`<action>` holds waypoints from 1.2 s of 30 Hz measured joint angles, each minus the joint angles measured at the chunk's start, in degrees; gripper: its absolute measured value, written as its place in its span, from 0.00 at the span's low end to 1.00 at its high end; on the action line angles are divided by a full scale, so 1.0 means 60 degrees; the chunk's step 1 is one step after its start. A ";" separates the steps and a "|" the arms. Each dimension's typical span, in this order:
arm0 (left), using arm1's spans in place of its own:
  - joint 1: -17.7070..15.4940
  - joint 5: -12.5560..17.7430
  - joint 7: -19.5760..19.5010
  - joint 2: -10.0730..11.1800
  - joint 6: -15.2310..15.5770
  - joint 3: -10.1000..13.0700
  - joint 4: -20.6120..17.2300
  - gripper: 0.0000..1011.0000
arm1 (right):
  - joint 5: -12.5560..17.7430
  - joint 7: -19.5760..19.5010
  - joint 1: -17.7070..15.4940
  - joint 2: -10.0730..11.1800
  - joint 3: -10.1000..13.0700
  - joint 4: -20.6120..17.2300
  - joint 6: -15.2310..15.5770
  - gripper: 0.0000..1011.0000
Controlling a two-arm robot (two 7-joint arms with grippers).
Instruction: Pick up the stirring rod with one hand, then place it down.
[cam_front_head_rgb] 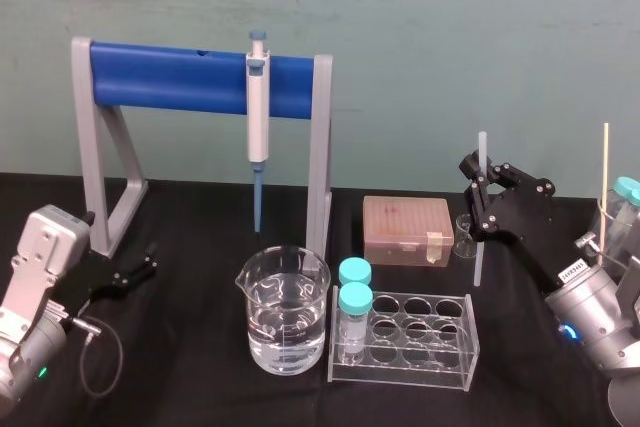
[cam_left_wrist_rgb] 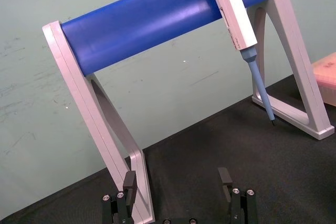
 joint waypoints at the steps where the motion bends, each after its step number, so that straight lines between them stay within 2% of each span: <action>1: 0.0000 0.0000 0.0000 0.0000 0.0000 0.0000 0.0000 0.99 | 0.0000 0.0000 0.0000 0.0000 0.0000 0.0000 -0.0001 0.07; 36: 0.0000 0.0000 0.0000 0.0000 0.0000 0.0000 0.0000 0.99 | 0.0000 0.0000 0.0000 0.0003 -0.0001 0.0000 -0.0006 0.07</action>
